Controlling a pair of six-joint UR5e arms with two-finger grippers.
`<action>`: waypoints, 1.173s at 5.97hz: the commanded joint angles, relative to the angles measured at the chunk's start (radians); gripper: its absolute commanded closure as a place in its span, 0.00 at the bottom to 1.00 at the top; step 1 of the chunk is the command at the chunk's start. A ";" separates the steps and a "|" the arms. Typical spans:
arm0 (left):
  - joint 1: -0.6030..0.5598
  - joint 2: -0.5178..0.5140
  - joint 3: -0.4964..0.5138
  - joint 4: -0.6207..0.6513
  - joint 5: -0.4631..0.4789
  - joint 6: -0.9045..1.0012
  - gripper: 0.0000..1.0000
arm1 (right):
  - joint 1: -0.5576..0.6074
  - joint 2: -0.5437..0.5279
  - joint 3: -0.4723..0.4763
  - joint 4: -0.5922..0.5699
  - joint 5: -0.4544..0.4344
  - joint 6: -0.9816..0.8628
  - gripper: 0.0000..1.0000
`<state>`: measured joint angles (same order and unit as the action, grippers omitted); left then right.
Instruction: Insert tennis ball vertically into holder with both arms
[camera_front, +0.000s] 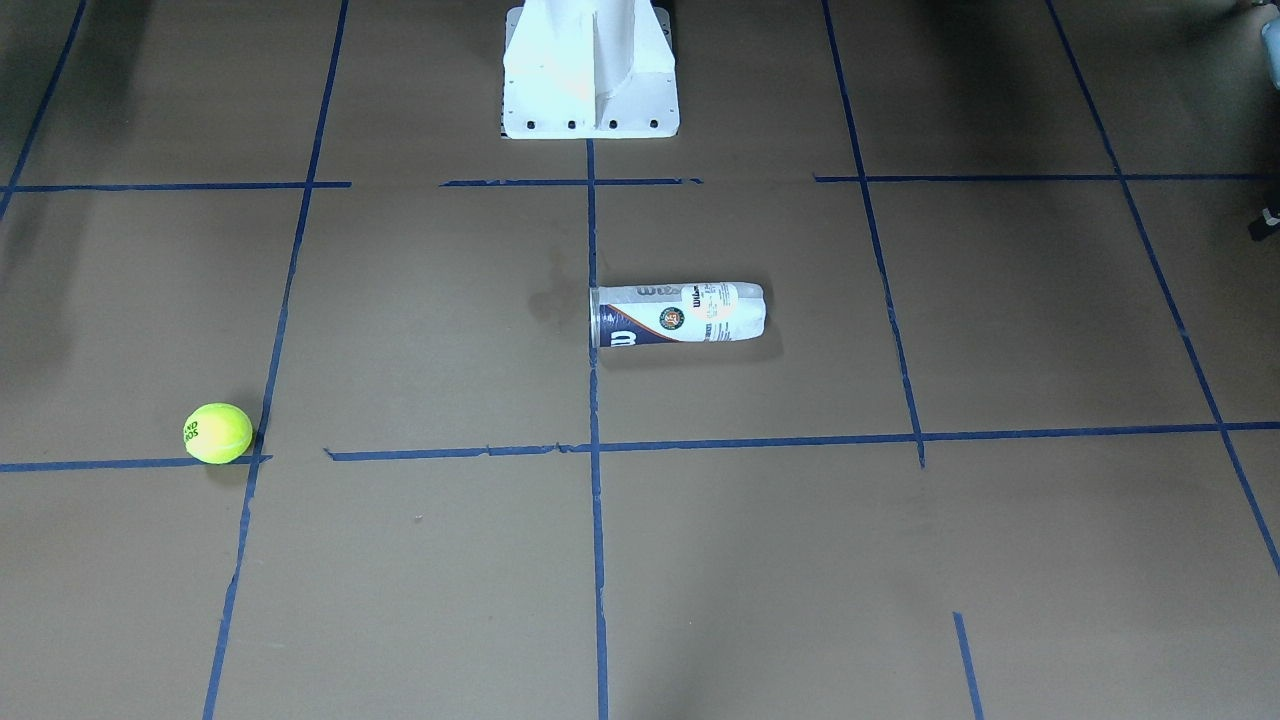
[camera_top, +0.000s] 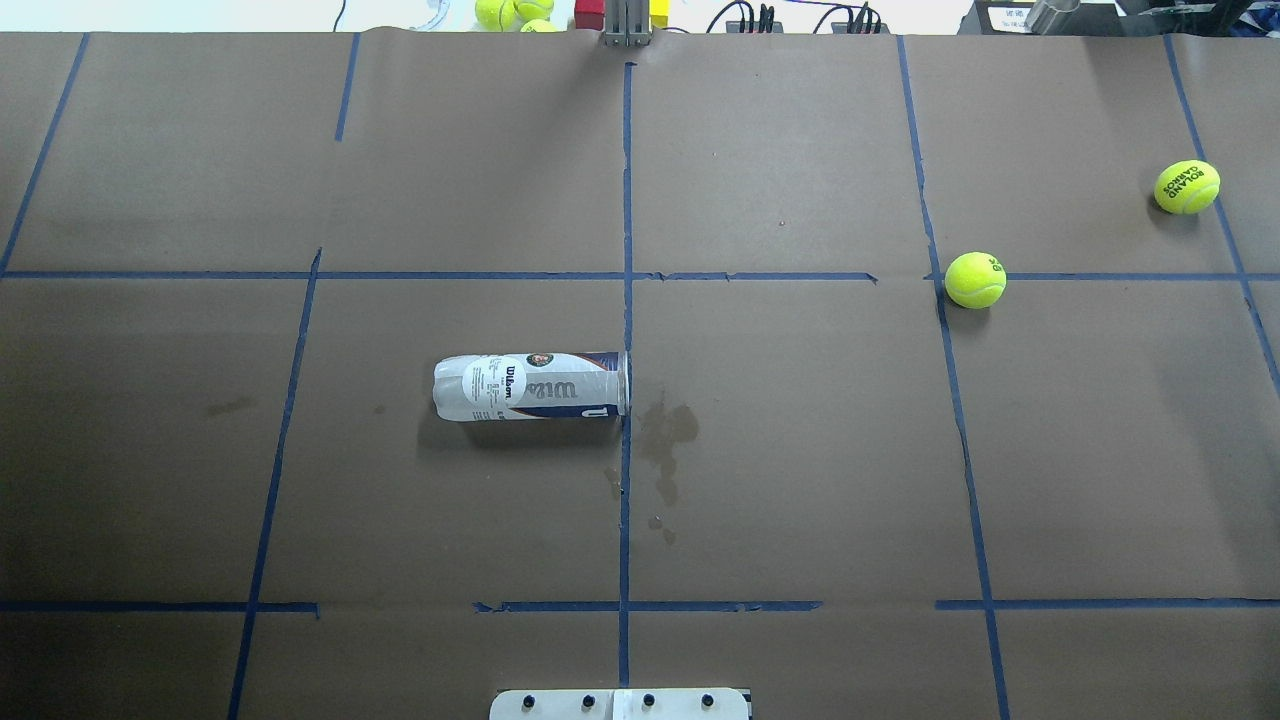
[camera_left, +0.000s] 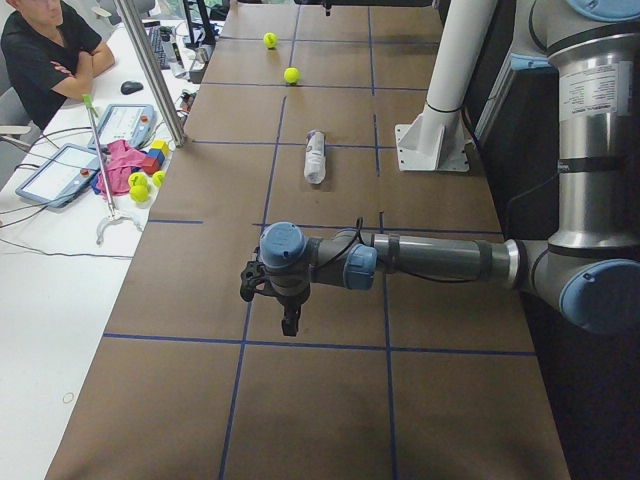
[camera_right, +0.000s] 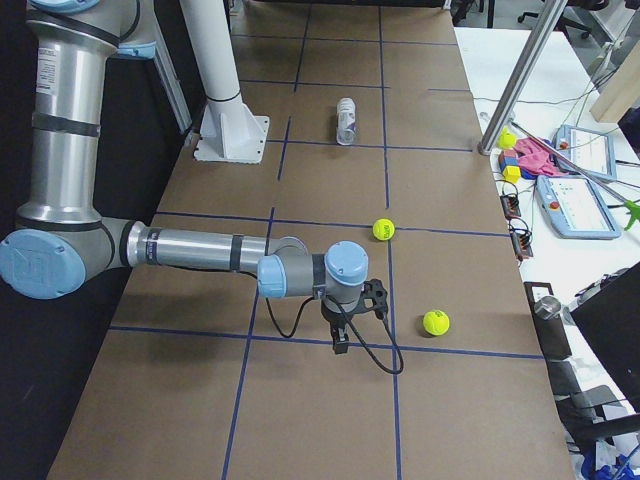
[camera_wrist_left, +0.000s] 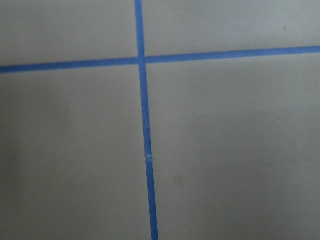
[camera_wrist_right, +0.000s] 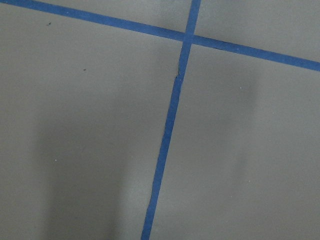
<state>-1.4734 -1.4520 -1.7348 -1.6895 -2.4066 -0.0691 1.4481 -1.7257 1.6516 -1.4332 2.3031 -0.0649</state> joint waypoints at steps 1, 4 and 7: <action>0.002 -0.001 0.003 -0.009 0.009 -0.001 0.00 | 0.000 -0.002 -0.001 0.000 0.001 -0.003 0.00; 0.005 0.001 0.001 -0.012 0.011 0.003 0.00 | -0.002 0.000 -0.003 0.089 0.004 -0.010 0.00; 0.086 -0.002 -0.040 -0.059 0.000 0.000 0.00 | -0.012 -0.006 -0.006 0.139 0.001 -0.010 0.00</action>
<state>-1.4327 -1.4529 -1.7567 -1.7193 -2.4044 -0.0679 1.4385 -1.7313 1.6467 -1.3004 2.3065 -0.0731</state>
